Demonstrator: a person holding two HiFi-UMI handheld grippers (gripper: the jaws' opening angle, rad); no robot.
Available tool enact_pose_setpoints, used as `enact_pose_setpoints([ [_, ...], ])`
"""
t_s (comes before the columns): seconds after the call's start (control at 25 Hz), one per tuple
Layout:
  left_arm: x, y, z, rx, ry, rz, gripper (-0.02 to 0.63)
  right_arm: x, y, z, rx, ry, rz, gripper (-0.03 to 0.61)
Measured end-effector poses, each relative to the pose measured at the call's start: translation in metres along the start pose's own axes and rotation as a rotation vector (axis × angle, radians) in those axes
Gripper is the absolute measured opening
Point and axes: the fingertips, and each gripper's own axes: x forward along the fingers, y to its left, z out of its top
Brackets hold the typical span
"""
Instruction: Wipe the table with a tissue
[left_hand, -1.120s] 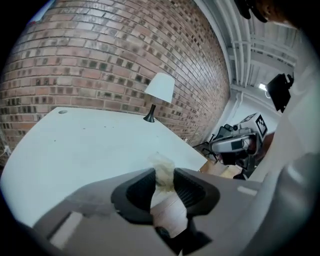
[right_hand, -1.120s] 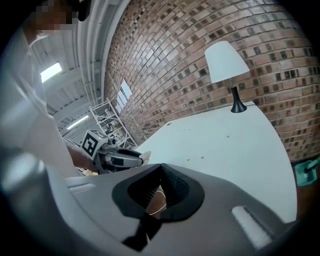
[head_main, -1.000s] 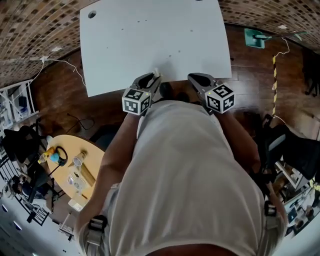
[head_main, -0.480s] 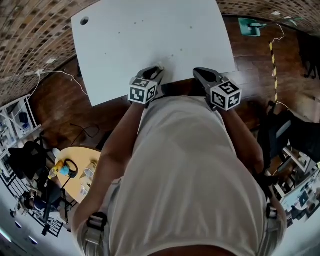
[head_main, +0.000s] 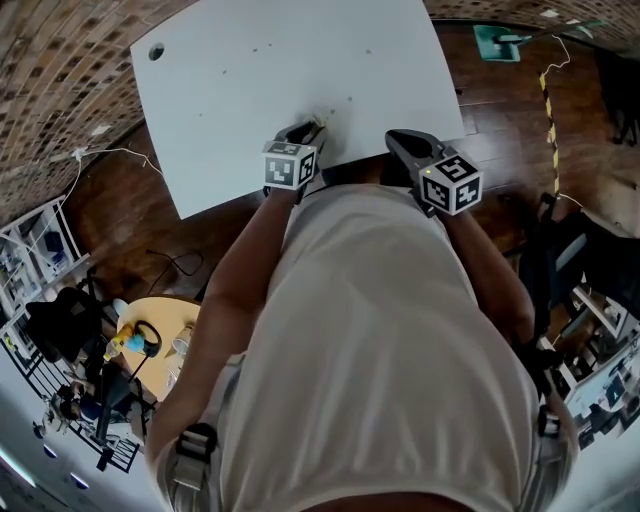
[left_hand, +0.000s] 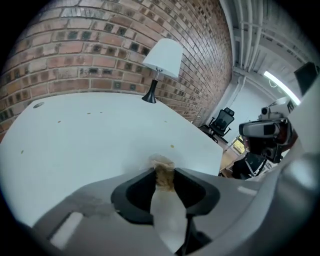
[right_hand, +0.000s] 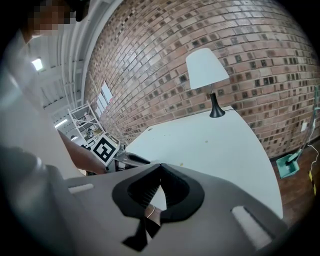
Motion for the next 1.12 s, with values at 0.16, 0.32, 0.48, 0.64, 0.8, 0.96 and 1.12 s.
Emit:
enact_pose_setpoints([
  [0.16,0.009,0.001,0.01,-0.018,0.011,0.049,0.126,-0.007,-0.016,0.006,0.002,0.006,0.017,0.008],
  [0.32,0.024,0.003,0.001,-0.01,0.048,0.097,0.127,-0.019,-0.036,0.011,0.01,0.008,0.014,0.008],
  [0.48,0.025,-0.001,0.004,-0.013,0.046,0.124,0.127,-0.028,-0.058,0.015,0.024,0.011,0.008,0.008],
  [0.64,0.031,0.001,0.002,-0.002,0.055,0.143,0.126,-0.028,-0.07,0.016,0.033,0.013,0.014,0.008],
  [0.8,0.034,-0.001,0.003,-0.014,0.045,0.154,0.126,-0.028,-0.076,0.018,0.047,0.013,0.02,0.008],
  [0.96,0.038,-0.002,0.006,-0.024,0.04,0.151,0.126,-0.028,-0.079,0.016,0.053,0.016,0.017,0.008],
  [1.12,0.044,-0.004,0.012,-0.013,0.049,0.143,0.126,-0.029,-0.084,0.017,0.059,0.014,0.01,0.008],
])
